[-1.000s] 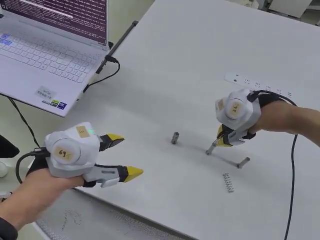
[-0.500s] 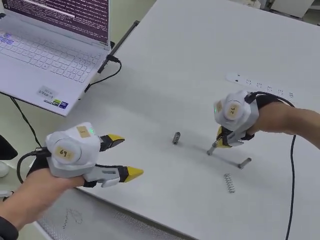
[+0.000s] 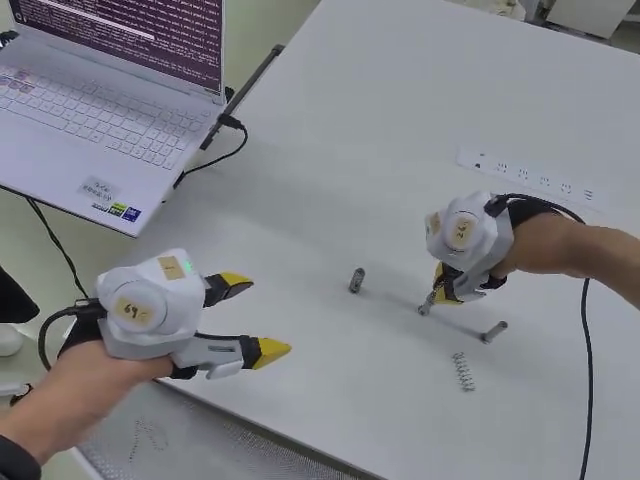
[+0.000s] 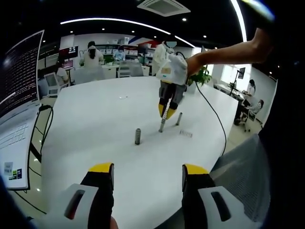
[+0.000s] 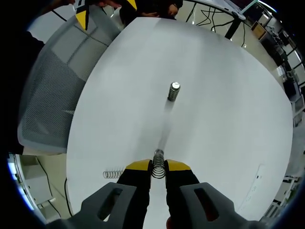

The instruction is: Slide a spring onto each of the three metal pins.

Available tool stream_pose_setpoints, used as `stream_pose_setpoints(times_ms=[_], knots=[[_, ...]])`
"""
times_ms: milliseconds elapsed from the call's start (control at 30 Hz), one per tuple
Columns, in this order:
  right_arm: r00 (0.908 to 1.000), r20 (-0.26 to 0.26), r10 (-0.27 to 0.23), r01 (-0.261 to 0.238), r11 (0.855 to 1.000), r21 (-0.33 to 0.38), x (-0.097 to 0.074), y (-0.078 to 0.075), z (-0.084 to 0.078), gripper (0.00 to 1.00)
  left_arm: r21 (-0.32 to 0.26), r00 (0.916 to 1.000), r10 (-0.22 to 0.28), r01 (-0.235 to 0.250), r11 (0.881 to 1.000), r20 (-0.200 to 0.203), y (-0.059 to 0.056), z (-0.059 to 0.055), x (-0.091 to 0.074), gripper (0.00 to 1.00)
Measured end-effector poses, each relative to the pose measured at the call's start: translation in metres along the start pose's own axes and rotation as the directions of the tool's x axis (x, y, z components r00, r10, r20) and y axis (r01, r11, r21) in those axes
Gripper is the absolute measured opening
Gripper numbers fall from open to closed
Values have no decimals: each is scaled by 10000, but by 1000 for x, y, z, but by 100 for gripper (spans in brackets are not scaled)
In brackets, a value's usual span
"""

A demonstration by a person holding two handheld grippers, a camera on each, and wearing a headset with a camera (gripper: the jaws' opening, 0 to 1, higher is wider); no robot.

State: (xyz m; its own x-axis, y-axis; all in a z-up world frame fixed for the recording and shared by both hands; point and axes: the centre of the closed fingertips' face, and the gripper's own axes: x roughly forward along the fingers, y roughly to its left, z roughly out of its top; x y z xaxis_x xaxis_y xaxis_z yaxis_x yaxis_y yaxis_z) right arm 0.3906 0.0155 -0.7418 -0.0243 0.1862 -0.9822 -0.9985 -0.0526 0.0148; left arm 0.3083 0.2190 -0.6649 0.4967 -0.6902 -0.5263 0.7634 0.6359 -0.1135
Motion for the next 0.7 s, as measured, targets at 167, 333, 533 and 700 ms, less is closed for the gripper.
stream_pose_setpoints(times_ms=[167,333,533,700], knots=[[10000,-35,45,-45,10000,-37,5,1,0,9,-33,10000,4,-4,10000,-40,0,-1,0,53],[9999,-52,104,-104,9999,-28,10,1,-1,9,-70,10000,29,-29,10000,-61,1,-3,0,53],[9998,-61,182,-182,9998,-12,16,0,0,9,-107,10000,34,-35,9999,-89,1,-4,0,52],[9996,-128,237,-238,9997,-95,21,1,-1,9,-181,9999,66,-69,9998,-147,2,-6,-1,52]])
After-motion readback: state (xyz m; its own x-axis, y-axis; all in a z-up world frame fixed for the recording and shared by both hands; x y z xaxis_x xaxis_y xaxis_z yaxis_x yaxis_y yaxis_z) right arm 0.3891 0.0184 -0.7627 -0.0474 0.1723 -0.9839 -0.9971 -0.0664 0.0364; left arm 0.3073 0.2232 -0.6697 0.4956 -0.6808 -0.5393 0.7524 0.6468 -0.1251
